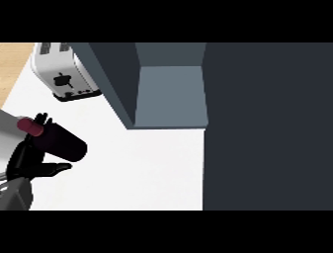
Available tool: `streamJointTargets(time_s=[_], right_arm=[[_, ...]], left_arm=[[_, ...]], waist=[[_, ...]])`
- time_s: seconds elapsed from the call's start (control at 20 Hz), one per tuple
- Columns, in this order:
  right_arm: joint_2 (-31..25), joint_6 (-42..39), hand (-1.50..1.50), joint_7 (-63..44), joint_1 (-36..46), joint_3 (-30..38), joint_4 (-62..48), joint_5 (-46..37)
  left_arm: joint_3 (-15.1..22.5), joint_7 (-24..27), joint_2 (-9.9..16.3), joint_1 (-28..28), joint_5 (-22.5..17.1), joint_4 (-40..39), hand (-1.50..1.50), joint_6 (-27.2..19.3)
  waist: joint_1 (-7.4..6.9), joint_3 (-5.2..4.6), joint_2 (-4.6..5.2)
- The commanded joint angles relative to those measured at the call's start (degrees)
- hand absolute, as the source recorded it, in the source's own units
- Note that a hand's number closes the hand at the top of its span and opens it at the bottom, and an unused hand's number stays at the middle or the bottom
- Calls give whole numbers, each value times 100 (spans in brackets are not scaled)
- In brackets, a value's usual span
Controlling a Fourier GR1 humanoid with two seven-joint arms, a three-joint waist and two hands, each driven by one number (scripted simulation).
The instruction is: Pick up the wine, place it into the cabinet and close the cabinet
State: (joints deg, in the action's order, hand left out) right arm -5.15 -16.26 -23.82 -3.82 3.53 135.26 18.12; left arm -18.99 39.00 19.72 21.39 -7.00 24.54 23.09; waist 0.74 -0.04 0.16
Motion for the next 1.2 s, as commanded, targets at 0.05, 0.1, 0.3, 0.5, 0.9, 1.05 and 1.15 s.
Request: streamJointTargets(time_s=[0.05,0.1,0.3,0.5,0.9,1.05,1.15], right_arm=[[182,157,-150,167,488,-256,-418,-418],[-249,-260,-150,241,162,526,-278,371],[97,38,-150,-82,-7,-205,236,-185],[76,-40,-150,28,-83,-114,179,-182],[92,-299,-150,389,-338,107,-33,43],[102,5,-150,107,170,-40,-41,-187],[173,-94,-150,307,28,-98,-191,-324]], left_arm=[[28,490,11,229,145,-715,-150,24],[-139,547,320,318,42,-1011,-150,353],[-180,561,1,435,-87,-1086,-150,346],[-188,785,-20,321,-87,-1310,-150,685],[-163,924,-118,435,-50,-1376,150,624],[-130,1116,-59,276,-1,-1395,150,868],[-39,1026,-479,452,55,-1366,150,505]], waist=[[-23,-4,8],[34,-7,19],[25,-9,11],[68,-16,30],[74,-14,33],[74,-28,58],[55,-16,35]])
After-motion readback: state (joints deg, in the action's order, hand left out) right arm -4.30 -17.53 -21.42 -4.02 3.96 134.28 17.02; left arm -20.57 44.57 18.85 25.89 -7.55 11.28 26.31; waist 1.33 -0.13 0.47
